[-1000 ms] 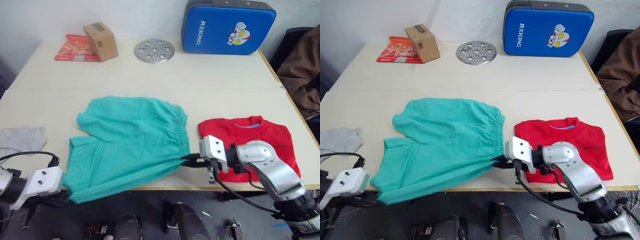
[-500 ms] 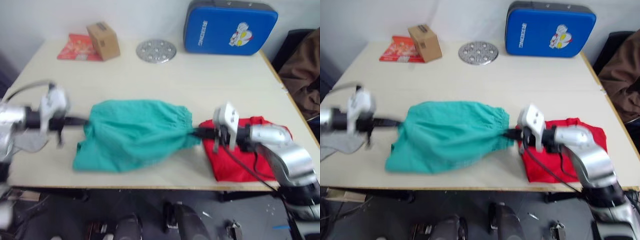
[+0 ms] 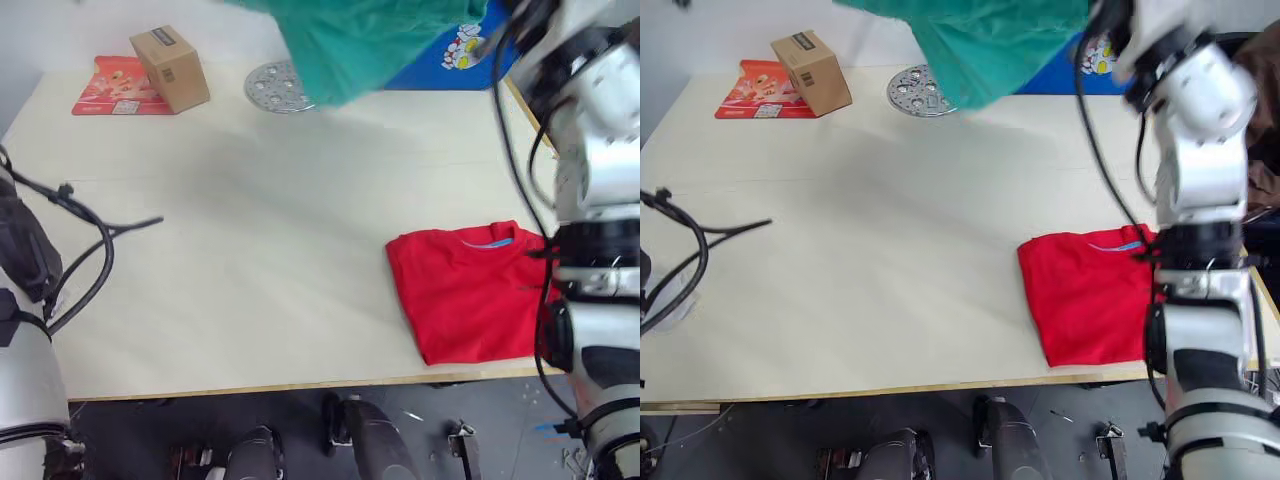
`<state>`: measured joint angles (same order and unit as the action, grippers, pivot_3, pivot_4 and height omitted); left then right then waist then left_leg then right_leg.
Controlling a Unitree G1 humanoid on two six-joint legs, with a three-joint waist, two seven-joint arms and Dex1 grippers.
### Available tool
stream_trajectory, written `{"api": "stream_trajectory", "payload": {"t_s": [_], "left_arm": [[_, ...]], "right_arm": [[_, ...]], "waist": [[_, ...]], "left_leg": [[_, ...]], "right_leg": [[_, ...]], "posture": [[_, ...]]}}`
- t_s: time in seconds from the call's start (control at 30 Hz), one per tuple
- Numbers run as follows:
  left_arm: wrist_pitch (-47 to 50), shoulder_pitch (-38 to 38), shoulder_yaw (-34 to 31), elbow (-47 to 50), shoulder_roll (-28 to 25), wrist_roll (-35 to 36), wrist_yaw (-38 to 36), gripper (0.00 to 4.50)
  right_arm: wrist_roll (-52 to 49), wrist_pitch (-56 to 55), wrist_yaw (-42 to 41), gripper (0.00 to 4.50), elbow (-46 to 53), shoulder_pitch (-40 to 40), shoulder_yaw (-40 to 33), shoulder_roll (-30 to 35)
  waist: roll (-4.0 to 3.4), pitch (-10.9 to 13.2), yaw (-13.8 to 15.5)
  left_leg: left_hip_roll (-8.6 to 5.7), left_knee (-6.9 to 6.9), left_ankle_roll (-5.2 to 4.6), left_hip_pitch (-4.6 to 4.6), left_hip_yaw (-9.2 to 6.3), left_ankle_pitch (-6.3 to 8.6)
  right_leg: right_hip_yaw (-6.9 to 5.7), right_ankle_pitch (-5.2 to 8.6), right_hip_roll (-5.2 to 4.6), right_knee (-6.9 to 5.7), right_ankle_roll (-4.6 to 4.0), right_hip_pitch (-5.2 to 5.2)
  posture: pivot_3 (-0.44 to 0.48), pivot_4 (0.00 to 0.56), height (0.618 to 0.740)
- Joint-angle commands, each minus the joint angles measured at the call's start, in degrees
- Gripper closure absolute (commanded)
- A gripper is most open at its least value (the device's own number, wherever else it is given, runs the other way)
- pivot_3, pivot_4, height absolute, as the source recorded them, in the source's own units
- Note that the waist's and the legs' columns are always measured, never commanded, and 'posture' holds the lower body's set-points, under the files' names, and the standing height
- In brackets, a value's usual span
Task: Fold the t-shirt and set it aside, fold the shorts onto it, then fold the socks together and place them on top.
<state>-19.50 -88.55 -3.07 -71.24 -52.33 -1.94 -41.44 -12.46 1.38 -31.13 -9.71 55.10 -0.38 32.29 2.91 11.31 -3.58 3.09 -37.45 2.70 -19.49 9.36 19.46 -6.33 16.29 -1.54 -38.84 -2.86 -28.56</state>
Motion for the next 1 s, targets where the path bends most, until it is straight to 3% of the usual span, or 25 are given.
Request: {"api": "stream_trajectory", "payload": {"t_s": [0.03,0.27,0.33,0.4,0.57,0.63,0.73,0.8,0.87,0.93,1.0], "left_arm": [[-2.3,8.8,-1.0,1.2,-7.5,0.4,-10.4,4.48],[2.5,38.1,-1.8,16.1,-14.2,6.0,-35.6,4.48],[6.1,50.0,-2.2,24.8,-18.0,8.3,-43.3,4.48],[16.4,60.3,-3.9,34.8,-23.0,13.0,-48.8,4.48],[29.6,83.3,-6.9,47.8,-37.6,27.8,-51.1,4.48],[31.7,87.5,-8.6,49.3,-40.6,31.8,-51.1,4.48],[35.4,84.0,-9.2,51.5,-39.4,34.6,-51.1,4.48],[38.6,73.4,-5.9,52.2,-34.6,35.5,-48.0,4.48],[41.6,55.5,-1.3,47.9,-25.1,32.7,-42.4,4.48],[39.6,36.4,2.4,37.1,-13.5,26.4,-35.5,4.48],[35.5,24.3,3.9,26.3,-5.5,21.2,-30.3,4.48]], "right_arm": [[-2.9,7.5,-3.2,4.5,11.5,-9.4,2.2,-0.5],[-5.3,14.1,-12.7,4.5,22.9,-26.9,8.6,0.9],[-7.5,16.0,-17.6,4.5,25.9,-31.3,9.3,3.4],[-11.7,19.1,-23.9,4.5,29.1,-35.8,9.0,7.3],[-21.5,26.5,-32.6,4.5,34.5,-41.4,7.4,13.2],[-25.8,29.6,-35.3,4.5,36.5,-43.2,6.9,15.2],[-28.2,32.2,-34.2,4.5,37.2,-43.7,6.4,15.3],[-28.6,33.5,-30.9,4.5,35.8,-42.7,5.2,13.2],[-30.7,36.9,-25.7,4.5,33.7,-40.5,2.8,10.2],[-32.9,40.2,-19.1,4.5,31.2,-37.7,-0.9,6.7],[-34.6,42.9,-14.4,4.5,29.9,-36.0,-3.9,4.4]], "waist": [[0.0,0.0,-0.5],[0.07,0.0,-1.2],[0.07,0.0,-1.3],[0.16,0.0,-1.1],[0.33,0.0,-0.9],[0.27,0.0,-0.4],[0.2,0.0,0.7],[0.2,0.0,1.4],[0.31,-0.1,2.3],[0.49,-0.2,3.7],[0.67,-0.3,4.6]], "left_leg": [[0.16,-0.13,0.06,0.02,0.0,-0.1],[0.54,-0.58,0.47,0.52,-0.08,-0.51],[0.57,-0.56,0.51,0.47,-0.15,-0.53],[0.59,-0.53,0.6,0.49,-0.17,-0.46],[0.57,-0.59,0.53,0.47,-0.48,-0.36],[0.57,-0.46,0.46,0.84,-0.61,-0.29],[0.47,-0.08,0.13,1.22,-0.71,-0.08],[0.5,0.1,0.1,1.21,-0.82,-0.12],[0.59,0.1,0.19,1.17,-0.84,-0.08],[0.63,-0.01,0.4,1.16,-0.97,-0.2],[0.67,-0.48,0.39,1.04,-1.05,-0.23]], "right_leg": [[0.04,-0.07,-0.01,-0.1,-0.11,0.02],[0.08,-0.29,0.15,-0.31,-0.51,0.46],[0.08,-0.25,0.19,-0.32,-0.58,0.42],[0.08,-0.1,0.19,-0.37,-0.78,0.41],[-0.02,-0.01,0.2,-0.27,-0.79,0.57],[-0.09,0.1,0.2,-0.04,-0.6,1.0],[-0.13,0.26,0.25,0.46,-0.33,1.48],[-0.17,0.21,0.38,0.89,-0.24,1.65],[-0.18,0.18,0.57,1.06,-0.2,1.97],[-0.19,0.02,0.65,1.05,-0.11,2.18],[-0.28,-0.42,0.69,1.02,-0.41,2.08]], "posture": [[0.0,0.15,0.74],[0.0,0.15,0.74],[0.0,0.15,0.74],[0.0,0.15,0.74],[0.0,0.15,0.74],[0.0,0.15,0.74],[0.0,0.15,0.74],[0.0,0.15,0.74],[0.0,0.15,0.74],[0.0,0.15,0.74],[0.0,0.15,0.74]]}}
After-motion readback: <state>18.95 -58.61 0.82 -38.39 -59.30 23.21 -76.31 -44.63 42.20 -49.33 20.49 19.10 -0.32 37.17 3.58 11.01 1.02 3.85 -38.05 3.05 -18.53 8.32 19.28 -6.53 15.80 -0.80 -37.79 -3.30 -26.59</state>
